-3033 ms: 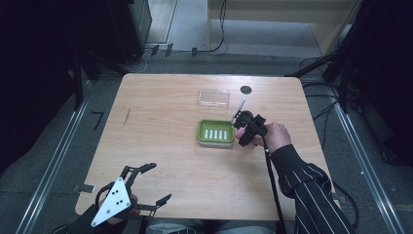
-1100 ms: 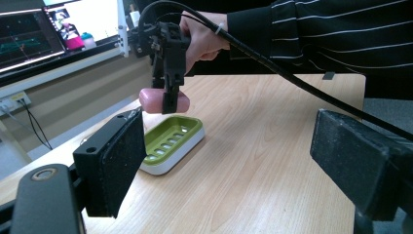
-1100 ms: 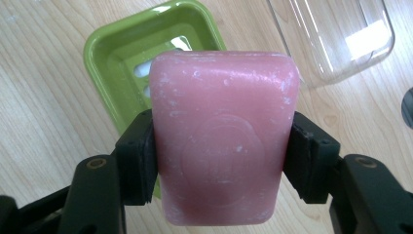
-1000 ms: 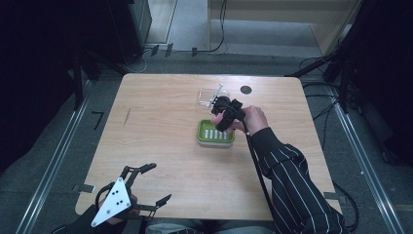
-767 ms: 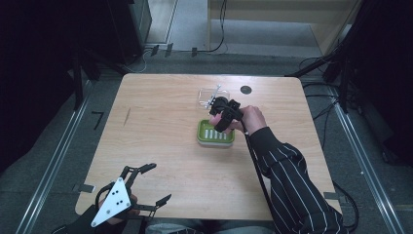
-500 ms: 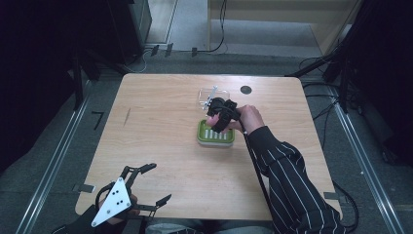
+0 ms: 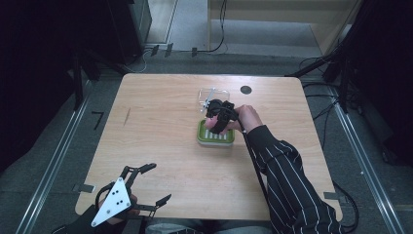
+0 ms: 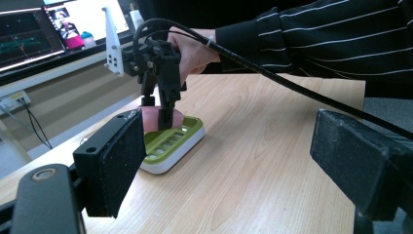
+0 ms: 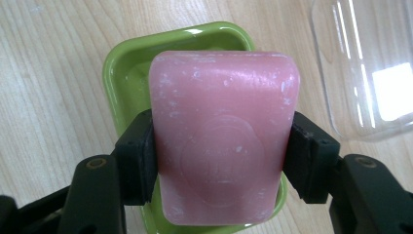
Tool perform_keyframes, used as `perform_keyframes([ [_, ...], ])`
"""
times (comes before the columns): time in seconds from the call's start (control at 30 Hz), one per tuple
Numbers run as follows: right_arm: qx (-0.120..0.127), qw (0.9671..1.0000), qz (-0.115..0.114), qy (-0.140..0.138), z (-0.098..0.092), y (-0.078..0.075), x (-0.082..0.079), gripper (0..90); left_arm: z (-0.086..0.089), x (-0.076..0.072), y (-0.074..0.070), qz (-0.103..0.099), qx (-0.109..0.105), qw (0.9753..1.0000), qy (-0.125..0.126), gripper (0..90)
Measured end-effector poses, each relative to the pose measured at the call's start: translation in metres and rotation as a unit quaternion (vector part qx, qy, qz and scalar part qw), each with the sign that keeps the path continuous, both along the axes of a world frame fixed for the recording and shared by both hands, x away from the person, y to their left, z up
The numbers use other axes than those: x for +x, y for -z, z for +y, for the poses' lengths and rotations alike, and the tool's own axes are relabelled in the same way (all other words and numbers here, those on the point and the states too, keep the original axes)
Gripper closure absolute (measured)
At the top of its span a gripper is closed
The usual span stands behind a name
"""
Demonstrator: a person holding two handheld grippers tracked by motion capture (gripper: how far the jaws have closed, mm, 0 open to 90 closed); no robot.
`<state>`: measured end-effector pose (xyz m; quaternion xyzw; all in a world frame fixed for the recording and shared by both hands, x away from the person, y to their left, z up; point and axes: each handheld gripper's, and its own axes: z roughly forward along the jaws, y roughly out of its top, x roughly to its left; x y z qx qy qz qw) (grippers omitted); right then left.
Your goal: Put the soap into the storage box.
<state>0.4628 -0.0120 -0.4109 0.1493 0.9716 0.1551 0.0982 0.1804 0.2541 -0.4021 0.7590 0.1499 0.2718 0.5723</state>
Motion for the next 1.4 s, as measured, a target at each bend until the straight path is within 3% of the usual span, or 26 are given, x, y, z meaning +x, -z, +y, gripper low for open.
perform_keyframes([
  [0.23,-0.003,0.9998,0.011,-0.018,0.001,0.009,0.006,38.9,0.0,0.0,0.0,0.0,0.0,1.0,0.0,13.5],
  [0.53,-0.008,0.9993,0.031,-0.021,0.0,0.018,0.01,38.8,0.0,0.0,0.0,0.0,0.0,1.0,0.0,13.5],
  [1.4,-0.01,0.9988,0.041,-0.022,-0.001,0.026,0.014,38.7,0.001,-0.001,0.0,0.0,0.0,1.0,-0.002,13.6],
])
